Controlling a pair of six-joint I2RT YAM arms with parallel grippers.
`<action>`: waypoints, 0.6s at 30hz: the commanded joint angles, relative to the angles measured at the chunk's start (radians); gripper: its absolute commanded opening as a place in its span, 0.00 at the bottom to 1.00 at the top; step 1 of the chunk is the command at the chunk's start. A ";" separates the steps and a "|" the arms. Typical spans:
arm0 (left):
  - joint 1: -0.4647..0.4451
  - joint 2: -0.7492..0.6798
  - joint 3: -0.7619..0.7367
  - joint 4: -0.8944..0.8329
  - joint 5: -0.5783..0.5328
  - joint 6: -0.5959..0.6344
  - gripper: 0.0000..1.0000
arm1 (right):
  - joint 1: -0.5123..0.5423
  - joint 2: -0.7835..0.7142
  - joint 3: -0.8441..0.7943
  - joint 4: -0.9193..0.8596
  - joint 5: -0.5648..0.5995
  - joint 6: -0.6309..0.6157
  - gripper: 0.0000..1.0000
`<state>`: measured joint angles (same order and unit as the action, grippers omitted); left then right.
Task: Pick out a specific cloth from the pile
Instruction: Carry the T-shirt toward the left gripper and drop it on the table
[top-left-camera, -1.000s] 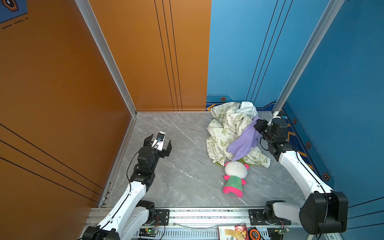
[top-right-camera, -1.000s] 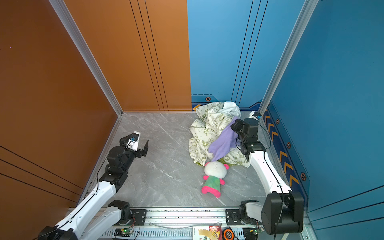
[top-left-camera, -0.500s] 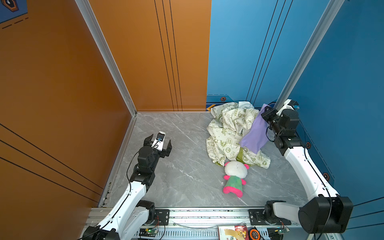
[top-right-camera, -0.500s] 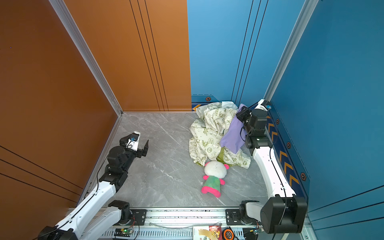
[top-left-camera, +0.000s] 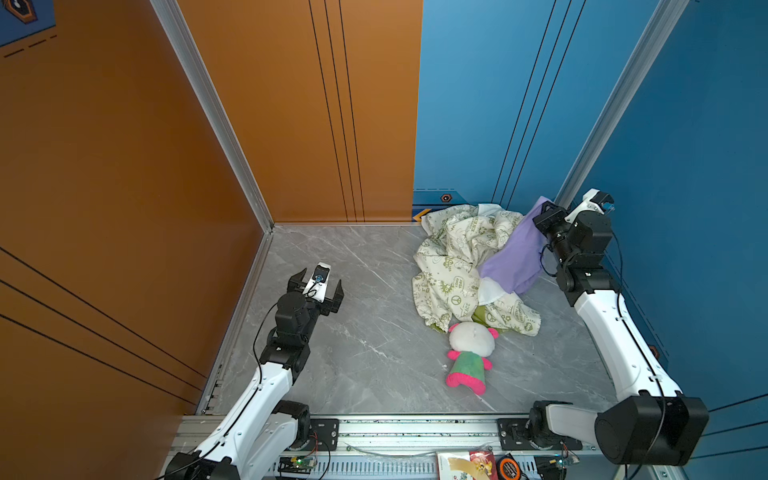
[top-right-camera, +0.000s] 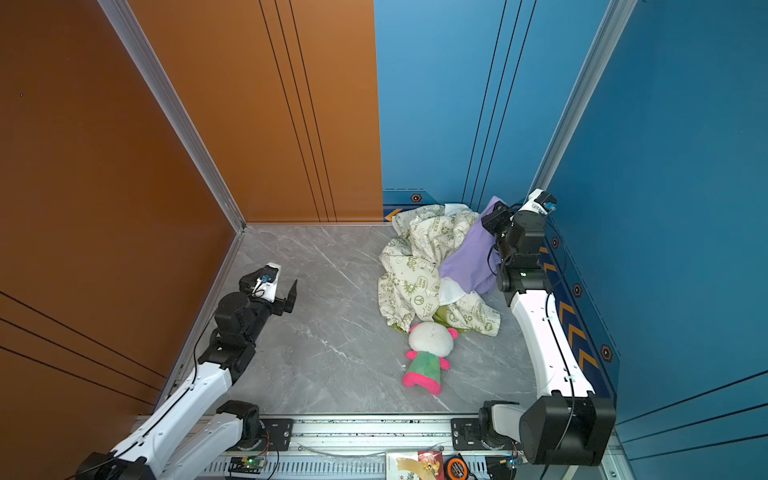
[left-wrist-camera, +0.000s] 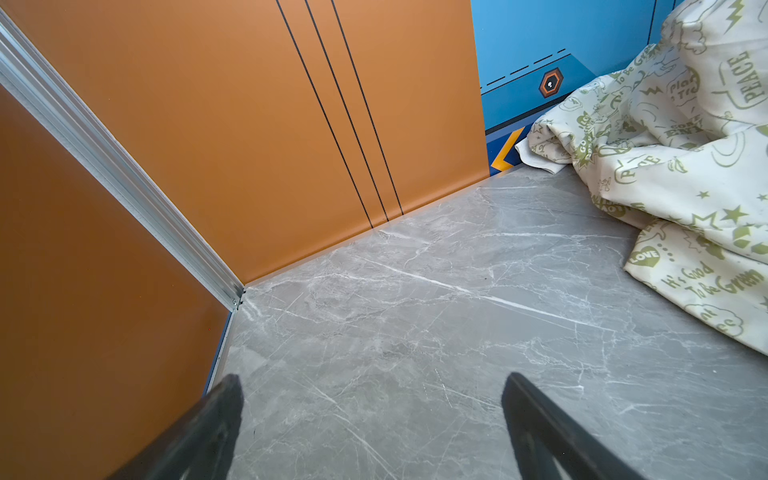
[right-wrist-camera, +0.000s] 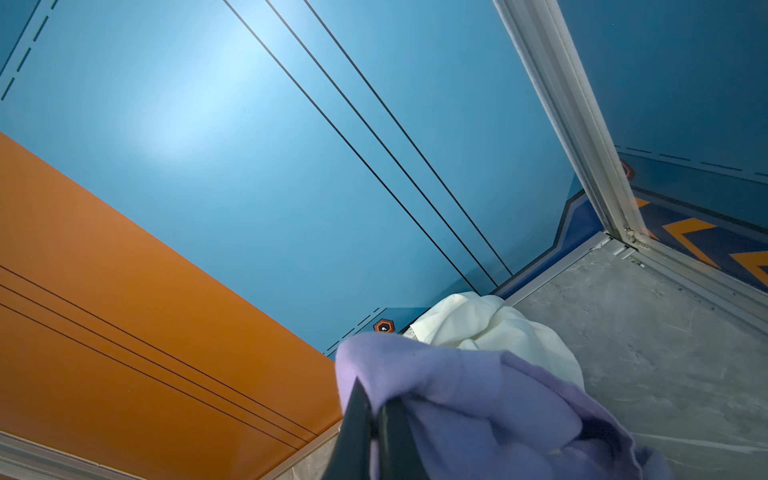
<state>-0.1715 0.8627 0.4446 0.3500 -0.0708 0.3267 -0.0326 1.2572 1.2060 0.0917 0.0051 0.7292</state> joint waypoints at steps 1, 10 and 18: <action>-0.011 -0.013 -0.014 0.025 -0.018 0.015 0.98 | -0.009 -0.036 0.072 0.128 0.035 -0.029 0.02; -0.011 -0.013 -0.015 0.024 -0.018 0.016 0.98 | -0.004 -0.056 0.111 0.189 0.053 -0.039 0.02; -0.011 -0.013 -0.014 0.024 -0.017 0.017 0.98 | 0.071 -0.025 0.208 0.221 0.022 -0.145 0.02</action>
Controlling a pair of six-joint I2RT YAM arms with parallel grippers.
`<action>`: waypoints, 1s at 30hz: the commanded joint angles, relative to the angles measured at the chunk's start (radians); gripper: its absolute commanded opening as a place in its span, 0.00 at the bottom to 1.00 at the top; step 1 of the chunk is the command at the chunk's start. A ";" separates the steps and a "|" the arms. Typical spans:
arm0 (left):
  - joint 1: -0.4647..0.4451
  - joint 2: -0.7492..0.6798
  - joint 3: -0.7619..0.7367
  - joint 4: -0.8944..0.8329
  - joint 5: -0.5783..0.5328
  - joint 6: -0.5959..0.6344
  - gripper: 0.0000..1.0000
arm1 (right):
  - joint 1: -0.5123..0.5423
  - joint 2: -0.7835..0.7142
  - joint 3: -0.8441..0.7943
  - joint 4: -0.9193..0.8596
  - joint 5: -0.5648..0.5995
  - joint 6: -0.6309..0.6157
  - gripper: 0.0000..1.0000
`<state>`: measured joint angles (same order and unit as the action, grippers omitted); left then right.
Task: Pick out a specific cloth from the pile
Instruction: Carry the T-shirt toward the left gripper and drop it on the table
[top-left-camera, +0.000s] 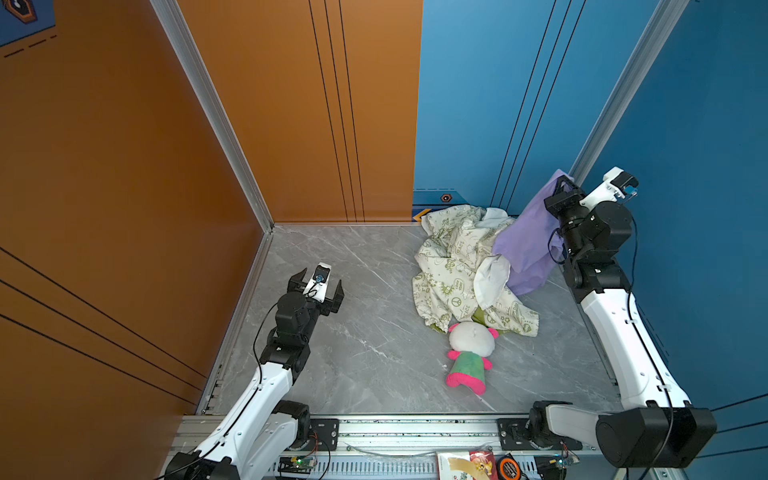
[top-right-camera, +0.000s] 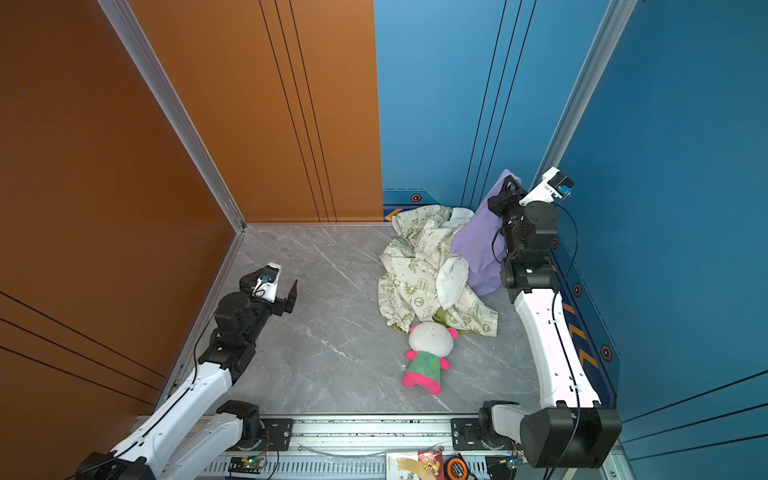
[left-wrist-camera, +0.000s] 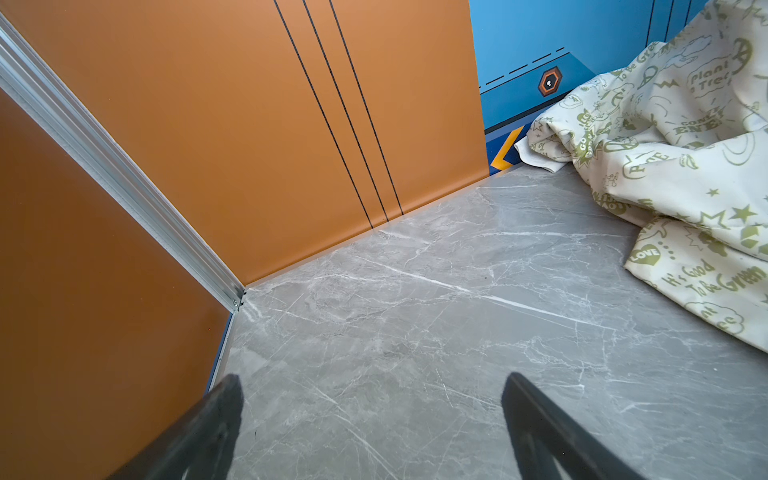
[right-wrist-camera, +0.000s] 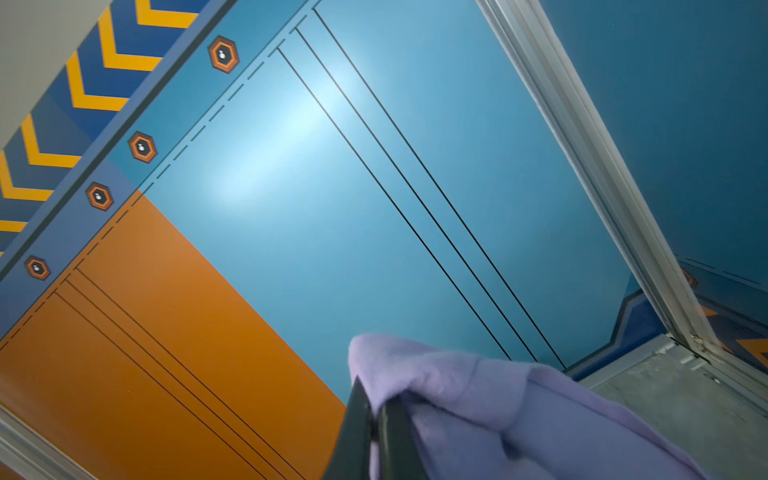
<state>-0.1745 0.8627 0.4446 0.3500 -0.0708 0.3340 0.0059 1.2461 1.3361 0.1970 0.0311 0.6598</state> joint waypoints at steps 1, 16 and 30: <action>-0.009 -0.013 -0.014 0.024 -0.017 0.010 0.98 | 0.046 -0.005 0.091 0.116 -0.018 -0.088 0.02; -0.010 -0.014 -0.014 0.023 -0.021 0.016 0.98 | 0.507 0.302 0.394 -0.236 -0.238 -0.485 0.00; -0.015 -0.014 -0.015 0.023 -0.026 0.023 0.98 | 0.633 0.573 0.497 -0.665 -0.221 -0.560 0.61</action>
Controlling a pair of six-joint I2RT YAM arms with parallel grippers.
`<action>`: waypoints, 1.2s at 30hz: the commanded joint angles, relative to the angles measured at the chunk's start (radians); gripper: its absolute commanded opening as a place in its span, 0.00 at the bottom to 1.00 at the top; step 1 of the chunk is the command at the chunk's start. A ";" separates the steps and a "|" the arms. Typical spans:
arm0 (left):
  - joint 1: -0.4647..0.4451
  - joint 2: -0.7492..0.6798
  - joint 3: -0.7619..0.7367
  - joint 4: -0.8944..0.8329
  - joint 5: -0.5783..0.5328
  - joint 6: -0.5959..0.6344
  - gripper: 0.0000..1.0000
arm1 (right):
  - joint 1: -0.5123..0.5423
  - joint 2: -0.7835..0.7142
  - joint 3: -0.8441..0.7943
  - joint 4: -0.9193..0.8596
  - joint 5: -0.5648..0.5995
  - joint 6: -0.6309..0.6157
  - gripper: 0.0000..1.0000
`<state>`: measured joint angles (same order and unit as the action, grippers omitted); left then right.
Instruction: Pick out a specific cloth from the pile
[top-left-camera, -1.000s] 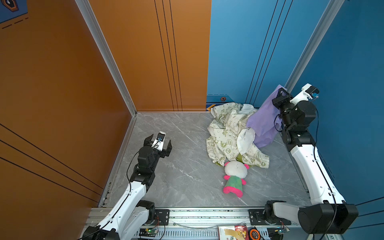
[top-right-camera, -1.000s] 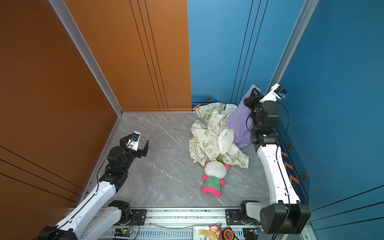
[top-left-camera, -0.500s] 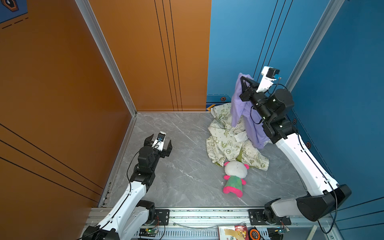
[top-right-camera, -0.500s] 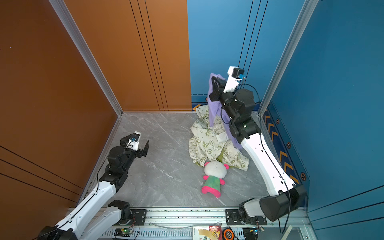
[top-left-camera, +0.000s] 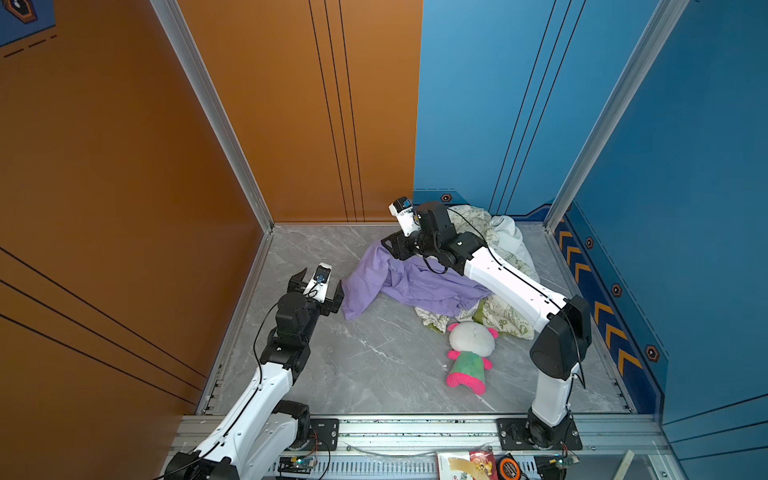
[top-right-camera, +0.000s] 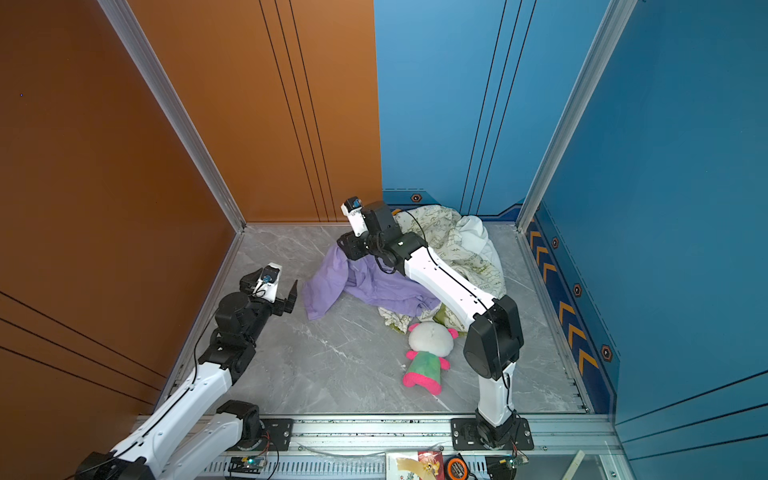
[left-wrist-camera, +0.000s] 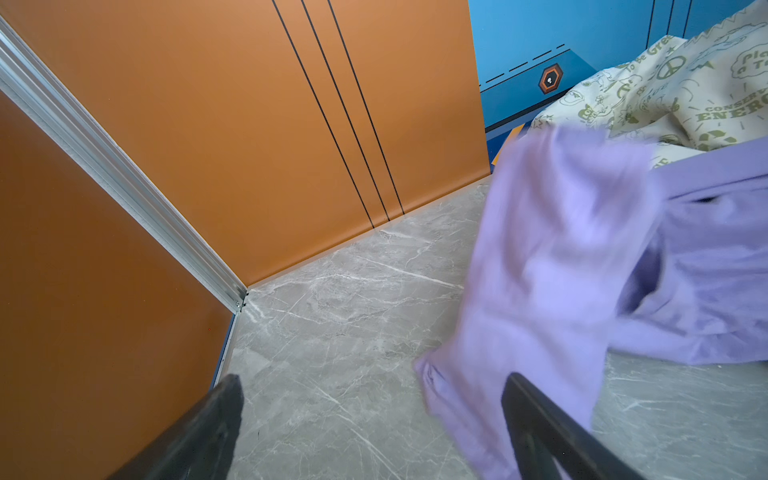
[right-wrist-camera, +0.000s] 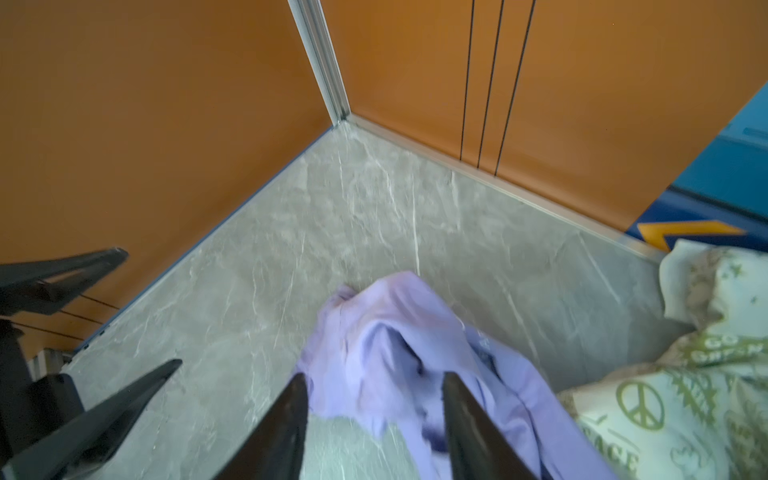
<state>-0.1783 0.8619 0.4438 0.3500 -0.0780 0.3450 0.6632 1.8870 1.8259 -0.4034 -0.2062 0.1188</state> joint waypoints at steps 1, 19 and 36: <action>-0.010 -0.013 -0.015 0.023 -0.017 0.012 0.98 | -0.035 -0.083 -0.009 -0.064 0.024 -0.018 0.64; -0.023 -0.010 -0.014 0.018 -0.011 0.019 0.98 | -0.225 -0.375 -0.558 -0.060 0.157 0.036 0.72; -0.044 -0.024 -0.014 0.011 -0.029 0.038 0.98 | -0.232 -0.157 -0.575 -0.059 0.097 0.107 0.56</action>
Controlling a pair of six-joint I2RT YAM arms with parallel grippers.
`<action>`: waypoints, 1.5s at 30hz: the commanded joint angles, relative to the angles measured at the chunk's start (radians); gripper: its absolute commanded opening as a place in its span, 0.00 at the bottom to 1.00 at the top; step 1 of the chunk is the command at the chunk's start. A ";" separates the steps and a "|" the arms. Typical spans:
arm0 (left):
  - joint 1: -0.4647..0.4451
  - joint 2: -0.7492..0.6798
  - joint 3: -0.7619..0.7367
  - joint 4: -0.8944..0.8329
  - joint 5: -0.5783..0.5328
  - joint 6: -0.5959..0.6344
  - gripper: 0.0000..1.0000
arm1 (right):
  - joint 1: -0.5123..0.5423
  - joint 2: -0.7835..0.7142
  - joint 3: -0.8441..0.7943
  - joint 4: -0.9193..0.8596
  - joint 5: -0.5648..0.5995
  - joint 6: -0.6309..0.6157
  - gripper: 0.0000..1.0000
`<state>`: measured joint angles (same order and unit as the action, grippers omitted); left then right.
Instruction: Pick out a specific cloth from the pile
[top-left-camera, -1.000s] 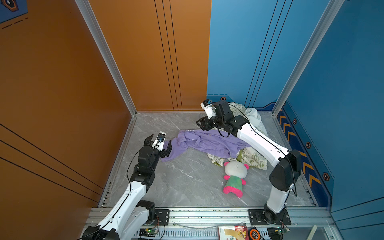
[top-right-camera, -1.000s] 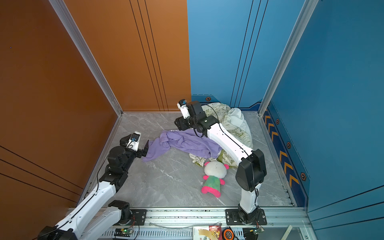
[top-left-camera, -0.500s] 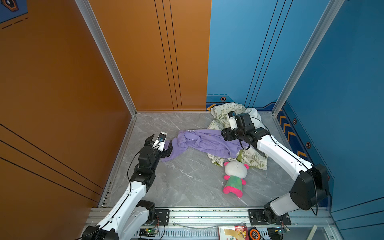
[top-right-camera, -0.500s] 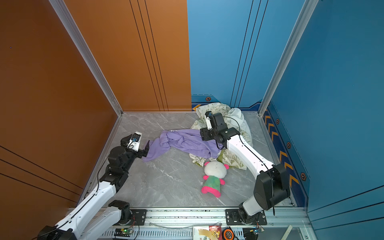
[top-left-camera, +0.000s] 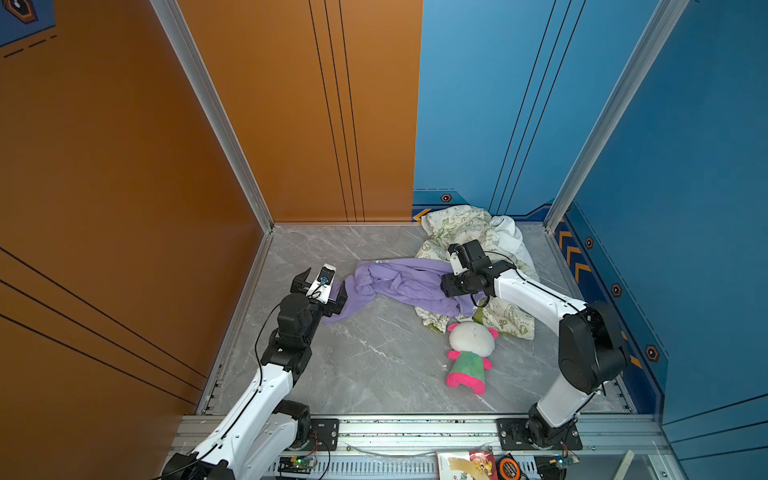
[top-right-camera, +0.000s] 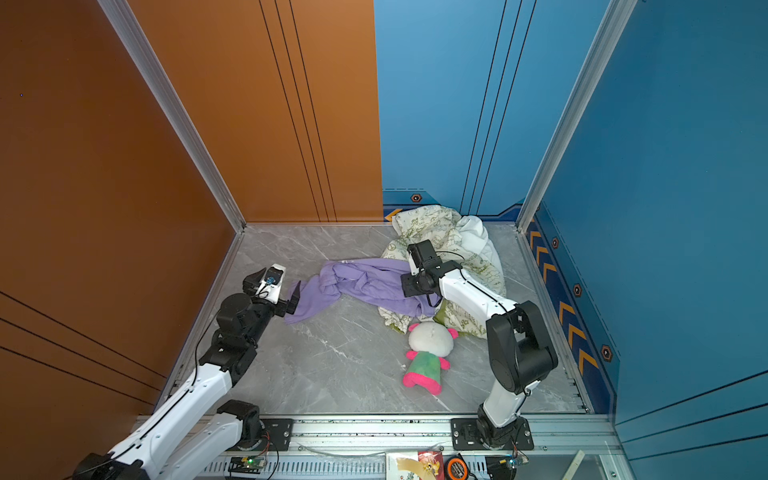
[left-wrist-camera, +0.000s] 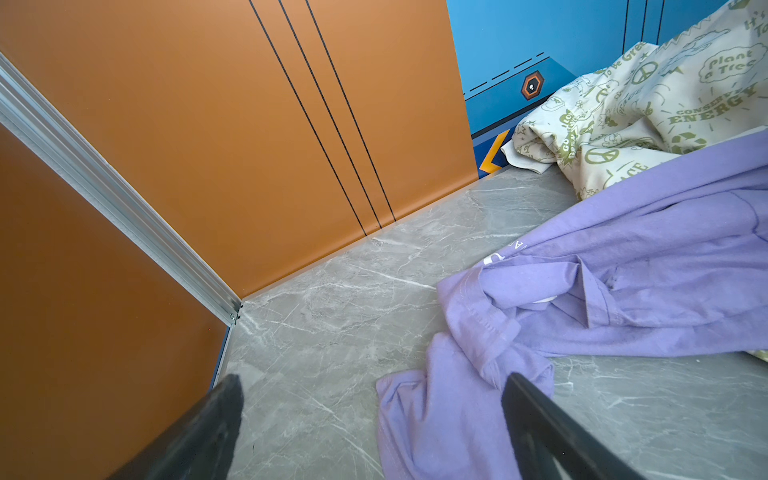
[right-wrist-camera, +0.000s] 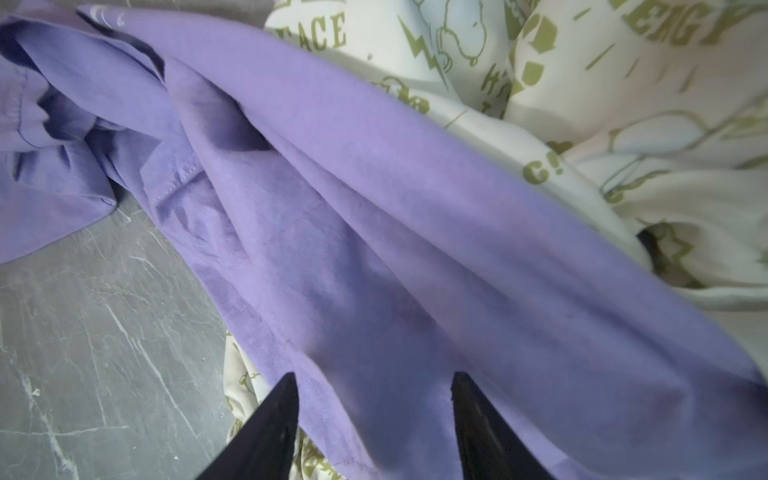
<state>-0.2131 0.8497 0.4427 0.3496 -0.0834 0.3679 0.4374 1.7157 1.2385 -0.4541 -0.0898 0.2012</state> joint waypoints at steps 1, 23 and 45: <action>-0.009 -0.012 -0.014 0.011 -0.023 0.016 0.98 | -0.007 0.023 0.013 -0.009 -0.016 0.026 0.53; -0.012 -0.011 -0.011 0.009 -0.024 0.017 0.98 | -0.011 -0.063 0.273 0.249 -0.022 0.162 0.00; -0.011 -0.025 -0.013 0.011 -0.039 0.020 0.98 | 0.316 0.522 1.334 0.606 -0.176 0.399 0.00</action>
<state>-0.2173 0.8368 0.4427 0.3492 -0.1051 0.3779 0.7395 2.2494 2.5275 0.0456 -0.2478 0.5732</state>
